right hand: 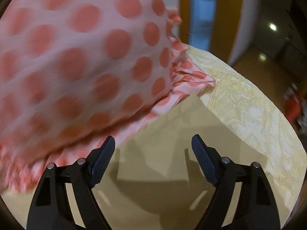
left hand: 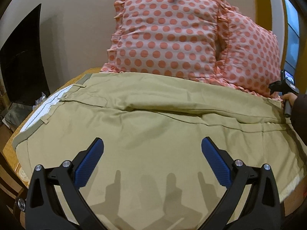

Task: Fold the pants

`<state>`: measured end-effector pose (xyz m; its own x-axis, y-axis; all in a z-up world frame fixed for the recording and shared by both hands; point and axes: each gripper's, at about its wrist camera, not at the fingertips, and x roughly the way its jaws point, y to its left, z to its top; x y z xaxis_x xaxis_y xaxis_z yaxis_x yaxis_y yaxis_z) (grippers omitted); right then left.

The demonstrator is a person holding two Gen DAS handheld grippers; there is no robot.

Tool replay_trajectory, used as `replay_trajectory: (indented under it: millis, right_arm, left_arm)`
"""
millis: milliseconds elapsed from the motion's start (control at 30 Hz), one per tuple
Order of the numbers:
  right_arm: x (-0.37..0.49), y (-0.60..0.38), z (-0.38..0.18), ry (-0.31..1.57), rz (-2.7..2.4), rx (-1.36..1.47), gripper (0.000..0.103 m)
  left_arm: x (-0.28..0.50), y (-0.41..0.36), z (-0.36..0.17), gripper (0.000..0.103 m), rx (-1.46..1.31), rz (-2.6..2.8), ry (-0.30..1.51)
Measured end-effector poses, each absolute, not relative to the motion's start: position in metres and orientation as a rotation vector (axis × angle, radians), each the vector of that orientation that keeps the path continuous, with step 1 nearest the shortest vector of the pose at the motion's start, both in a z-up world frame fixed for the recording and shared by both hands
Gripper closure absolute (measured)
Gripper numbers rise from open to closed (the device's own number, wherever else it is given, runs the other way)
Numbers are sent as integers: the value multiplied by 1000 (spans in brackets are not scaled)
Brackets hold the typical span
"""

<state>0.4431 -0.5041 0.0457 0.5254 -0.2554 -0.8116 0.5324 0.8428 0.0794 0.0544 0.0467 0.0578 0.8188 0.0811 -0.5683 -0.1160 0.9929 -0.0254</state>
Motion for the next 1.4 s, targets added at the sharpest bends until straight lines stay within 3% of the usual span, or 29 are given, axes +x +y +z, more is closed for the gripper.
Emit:
replay_trajectory:
  millis: [100, 200, 233, 267, 333, 467, 700, 833, 1000, 1033, 1100, 1133, 1167, 1400]
  right_arm:
    - [460, -512, 26, 935, -532, 309, 22]
    - [456, -518, 18, 890, -474, 280, 38]
    - [452, -522, 16, 875, -465, 283, 53]
    - [447, -531, 13, 855, -450, 300, 75]
    - [440, -549, 7, 828, -395, 375, 90]
    - [402, -595, -2, 691, -207, 670, 98]
    - [249, -611, 15, 439, 86, 868, 98]
    - [160, -610, -10, 470, 39, 954, 99]
    - [146, -615, -26, 542, 12, 998, 100]
    - [148, -614, -25, 564, 13, 987, 96]
    - [147, -609, -24, 620, 6, 979, 71]
    - [143, -607, -24, 646, -9, 978, 50]
    - [140, -604, -25, 664, -15, 977, 46]
    - [153, -589, -23, 701, -34, 915, 46]
  left_arm:
    - [62, 49, 55, 2, -56, 111, 611]
    - [67, 51, 52, 2, -55, 109, 623]
    - [68, 52, 51, 2, -58, 106, 625]
    - [68, 52, 50, 2, -61, 103, 626]
    - [69, 53, 50, 2, -70, 98, 625]
    - [62, 58, 53, 2, -94, 102, 615]
    - [49, 81, 66, 2, -184, 107, 578]
    - [51, 92, 81, 2, -211, 95, 535]
    - [80, 106, 101, 2, -238, 63, 504]
    - [90, 110, 103, 2, -240, 67, 519]
    - [104, 117, 104, 2, -244, 92, 541]
    - [110, 121, 104, 2, -252, 101, 550]
    - [113, 124, 104, 2, -258, 105, 557]
    - [161, 134, 96, 2, -293, 84, 628]
